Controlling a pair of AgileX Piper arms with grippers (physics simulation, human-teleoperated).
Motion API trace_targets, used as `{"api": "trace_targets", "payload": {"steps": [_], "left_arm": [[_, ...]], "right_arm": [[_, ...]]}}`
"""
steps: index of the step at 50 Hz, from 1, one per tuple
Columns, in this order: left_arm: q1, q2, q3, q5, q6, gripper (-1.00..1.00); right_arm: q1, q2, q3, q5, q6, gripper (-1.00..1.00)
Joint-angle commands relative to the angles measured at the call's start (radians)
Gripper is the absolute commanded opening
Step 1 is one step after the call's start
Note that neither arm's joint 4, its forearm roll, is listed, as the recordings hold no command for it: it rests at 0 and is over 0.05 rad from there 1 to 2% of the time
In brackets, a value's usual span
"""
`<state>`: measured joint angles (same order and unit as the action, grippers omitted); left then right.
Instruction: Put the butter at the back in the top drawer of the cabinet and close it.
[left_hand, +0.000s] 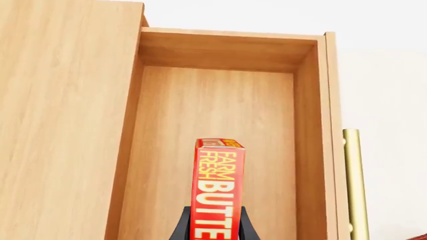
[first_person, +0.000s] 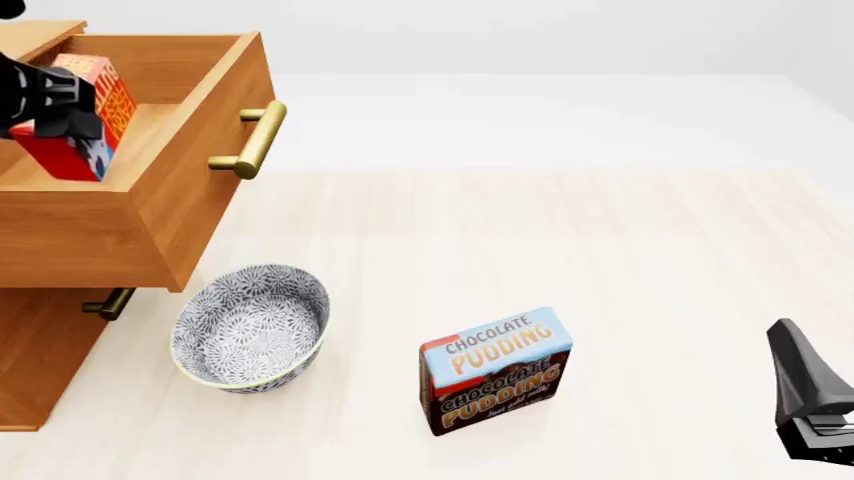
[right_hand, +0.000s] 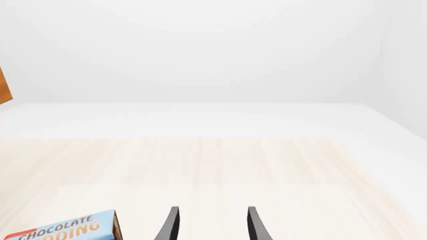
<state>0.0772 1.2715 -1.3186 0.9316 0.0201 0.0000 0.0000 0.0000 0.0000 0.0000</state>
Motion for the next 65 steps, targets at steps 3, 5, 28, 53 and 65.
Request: {"api": "trace_targets", "payload": {"steps": [3, 5, 28, 53, 65], "left_arm": [[0.007, -0.002, 0.002, -0.021, 0.017, -1.0], [0.009, -0.002, 0.005, -0.023, 0.018, -1.0], [0.017, 0.008, 0.012, -0.038, 0.027, -1.0], [0.013, 0.013, 0.018, -0.05, 0.028, 1.0], [0.009, 0.015, 0.02, -0.055, 0.025, 1.0]], "right_arm": [[0.0, 0.0, 0.0, 0.0, 0.0, 1.0], [0.0, 0.0, 0.0, 0.0, 0.0, 1.0], [0.0, 0.0, 0.0, 0.0, 0.0, 1.0], [0.0, 0.0, 0.0, 0.0, 0.0, 1.0], [0.0, 0.0, 0.0, 0.0, 0.0, 1.0]]}}
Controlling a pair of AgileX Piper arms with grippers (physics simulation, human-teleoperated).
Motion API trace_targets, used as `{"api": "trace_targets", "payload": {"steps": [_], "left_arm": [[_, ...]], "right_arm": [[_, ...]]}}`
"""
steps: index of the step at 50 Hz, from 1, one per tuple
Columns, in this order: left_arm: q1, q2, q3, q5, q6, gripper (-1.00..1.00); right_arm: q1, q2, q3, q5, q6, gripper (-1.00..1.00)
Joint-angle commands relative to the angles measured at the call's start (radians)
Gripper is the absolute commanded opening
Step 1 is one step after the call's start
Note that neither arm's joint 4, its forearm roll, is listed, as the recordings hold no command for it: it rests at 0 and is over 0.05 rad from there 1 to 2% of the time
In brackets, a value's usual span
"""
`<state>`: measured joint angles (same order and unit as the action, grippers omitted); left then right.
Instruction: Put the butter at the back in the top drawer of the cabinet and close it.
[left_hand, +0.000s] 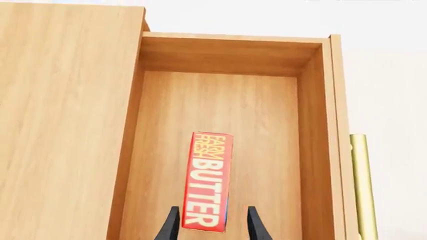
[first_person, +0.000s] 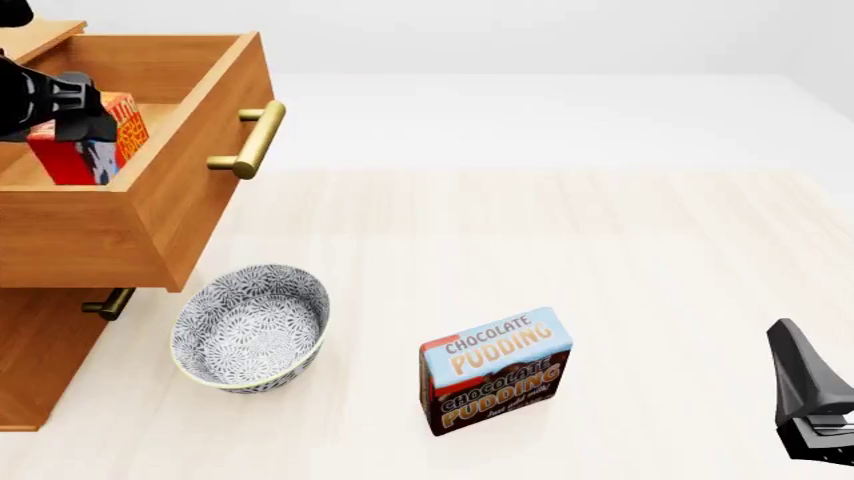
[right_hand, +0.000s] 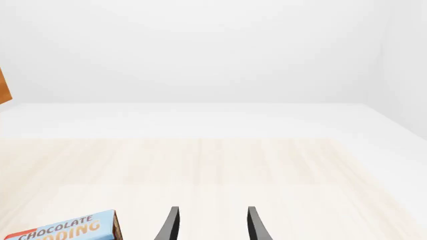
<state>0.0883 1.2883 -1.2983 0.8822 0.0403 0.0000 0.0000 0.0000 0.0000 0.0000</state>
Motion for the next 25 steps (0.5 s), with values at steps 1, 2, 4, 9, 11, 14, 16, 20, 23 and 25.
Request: {"api": "trace_targets", "payload": {"steps": [1, 2, 4, 9, 11, 14, 16, 20, 23, 25], "left_arm": [[-0.001, -0.002, 0.001, -0.006, 0.006, 1.0], [0.0, -0.003, 0.0, -0.005, 0.006, 1.0], [-0.001, -0.005, -0.004, -0.001, 0.004, 1.0], [-0.011, -0.014, -0.018, 0.009, -0.002, 1.0], [-0.015, -0.018, -0.021, 0.013, -0.003, 1.0], [-0.026, -0.037, -0.042, 0.028, -0.006, 1.0], [-0.045, -0.05, -0.061, 0.041, -0.013, 1.0], [-0.07, -0.069, -0.089, 0.065, -0.018, 1.0], [-0.092, -0.088, -0.118, 0.088, -0.02, 1.0], [-0.101, -0.103, -0.133, 0.102, -0.014, 1.0]], "right_arm": [[0.0, 0.0, 0.0, 0.0, 0.0, 1.0], [0.0, 0.0, 0.0, 0.0, 0.0, 1.0], [0.0, 0.0, 0.0, 0.0, 0.0, 1.0], [0.0, 0.0, 0.0, 0.0, 0.0, 1.0], [0.0, 0.0, 0.0, 0.0, 0.0, 1.0], [0.0, 0.0, 0.0, 0.0, 0.0, 1.0], [0.0, 0.0, 0.0, 0.0, 0.0, 1.0], [0.0, 0.0, 0.0, 0.0, 0.0, 1.0], [0.0, 0.0, 0.0, 0.0, 0.0, 1.0], [0.0, 0.0, 0.0, 0.0, 0.0, 1.0]]}}
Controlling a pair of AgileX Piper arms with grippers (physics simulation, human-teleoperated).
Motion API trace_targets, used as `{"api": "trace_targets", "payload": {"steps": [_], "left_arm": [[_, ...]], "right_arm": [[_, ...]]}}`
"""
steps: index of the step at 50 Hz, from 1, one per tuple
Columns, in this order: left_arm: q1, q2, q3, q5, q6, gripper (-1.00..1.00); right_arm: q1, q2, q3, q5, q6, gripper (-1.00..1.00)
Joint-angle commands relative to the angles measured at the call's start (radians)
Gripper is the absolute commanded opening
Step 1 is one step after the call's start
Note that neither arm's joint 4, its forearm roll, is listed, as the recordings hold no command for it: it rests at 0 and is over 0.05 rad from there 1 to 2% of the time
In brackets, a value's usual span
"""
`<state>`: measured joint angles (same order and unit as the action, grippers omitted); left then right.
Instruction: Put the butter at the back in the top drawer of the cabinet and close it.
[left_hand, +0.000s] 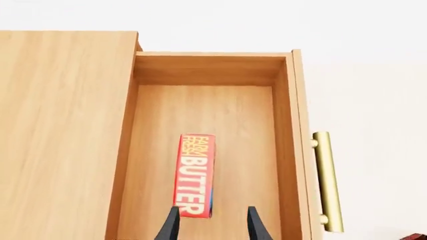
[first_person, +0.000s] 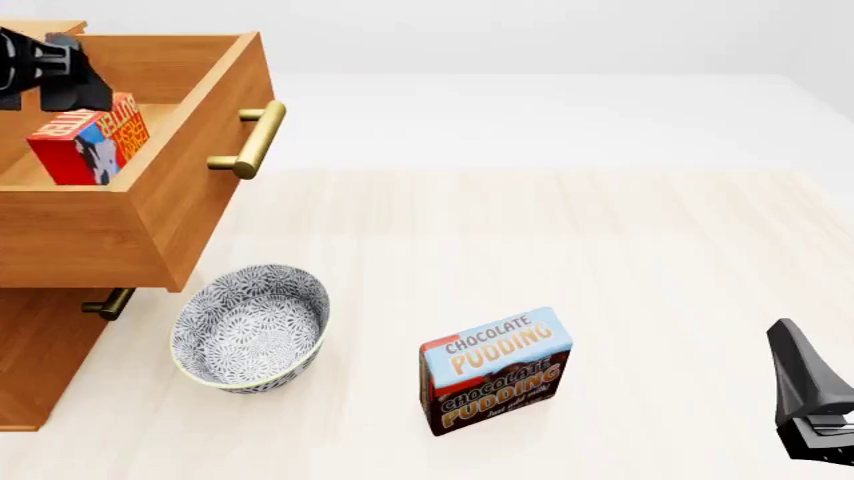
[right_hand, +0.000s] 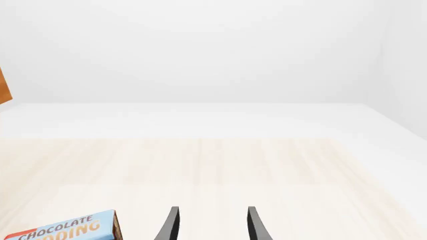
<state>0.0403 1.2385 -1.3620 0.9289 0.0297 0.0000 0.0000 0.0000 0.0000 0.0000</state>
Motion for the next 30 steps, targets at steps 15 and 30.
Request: {"api": "trace_targets", "payload": {"steps": [15, 30], "left_arm": [[-0.2, -0.113, -0.131, 0.067, -0.011, 1.0], [-0.288, -0.096, -0.101, 0.015, -0.029, 1.0]], "right_arm": [[0.0, 0.0, 0.0, 0.0, 0.0, 1.0], [0.0, 0.0, 0.0, 0.0, 0.0, 1.0]]}}
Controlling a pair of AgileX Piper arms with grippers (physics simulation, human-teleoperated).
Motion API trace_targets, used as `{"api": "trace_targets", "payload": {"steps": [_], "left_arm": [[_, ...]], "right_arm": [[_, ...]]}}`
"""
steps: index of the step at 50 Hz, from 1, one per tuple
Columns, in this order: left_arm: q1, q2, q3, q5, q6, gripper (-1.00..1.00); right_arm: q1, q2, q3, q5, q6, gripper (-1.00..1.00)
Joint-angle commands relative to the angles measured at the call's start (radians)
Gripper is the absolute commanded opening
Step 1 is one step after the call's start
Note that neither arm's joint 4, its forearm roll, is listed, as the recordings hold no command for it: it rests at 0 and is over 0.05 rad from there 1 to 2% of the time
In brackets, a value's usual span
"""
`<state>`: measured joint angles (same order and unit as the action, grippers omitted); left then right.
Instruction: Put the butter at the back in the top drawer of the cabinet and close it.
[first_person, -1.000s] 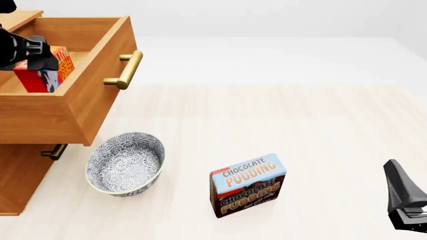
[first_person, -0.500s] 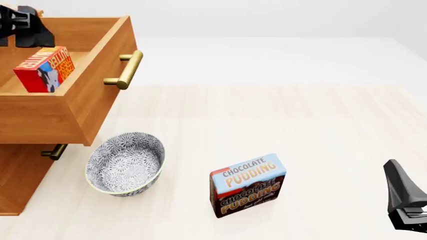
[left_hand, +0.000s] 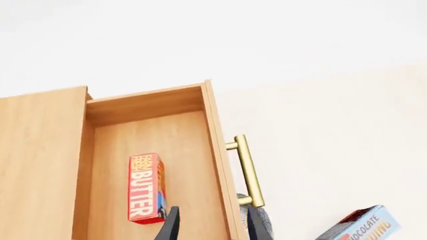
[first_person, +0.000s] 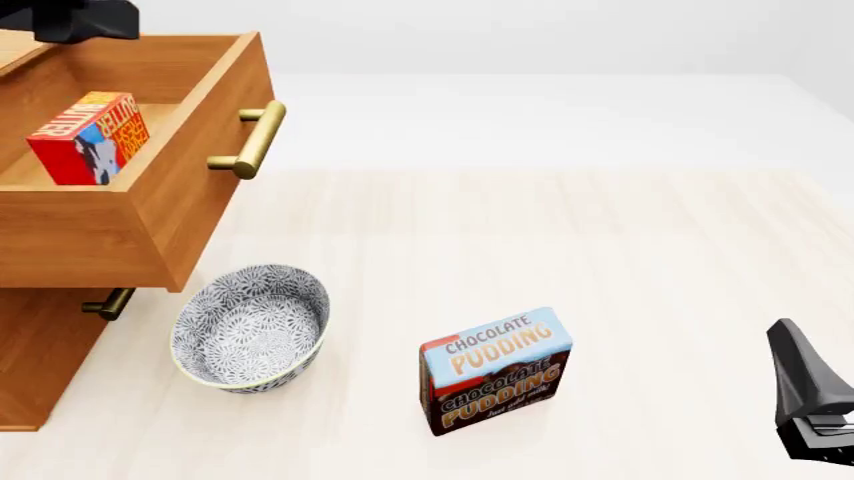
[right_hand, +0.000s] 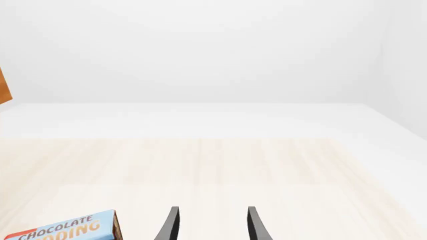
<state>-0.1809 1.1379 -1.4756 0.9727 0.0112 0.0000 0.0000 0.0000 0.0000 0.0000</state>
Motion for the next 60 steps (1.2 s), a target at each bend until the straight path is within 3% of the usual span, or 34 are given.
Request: {"api": "trace_targets", "payload": {"steps": [1, 27, 60], "left_arm": [[-0.074, 0.007, 0.016, -0.032, -0.013, 1.0], [-0.278, 0.137, 0.077, -0.172, -0.091, 1.0], [-0.382, 0.221, 0.107, -0.248, -0.133, 1.0]], "right_arm": [[0.0, 0.0, 0.0, 0.0, 0.0, 1.0], [0.0, 0.0, 0.0, 0.0, 0.0, 1.0], [0.0, 0.0, 0.0, 0.0, 0.0, 1.0]]}}
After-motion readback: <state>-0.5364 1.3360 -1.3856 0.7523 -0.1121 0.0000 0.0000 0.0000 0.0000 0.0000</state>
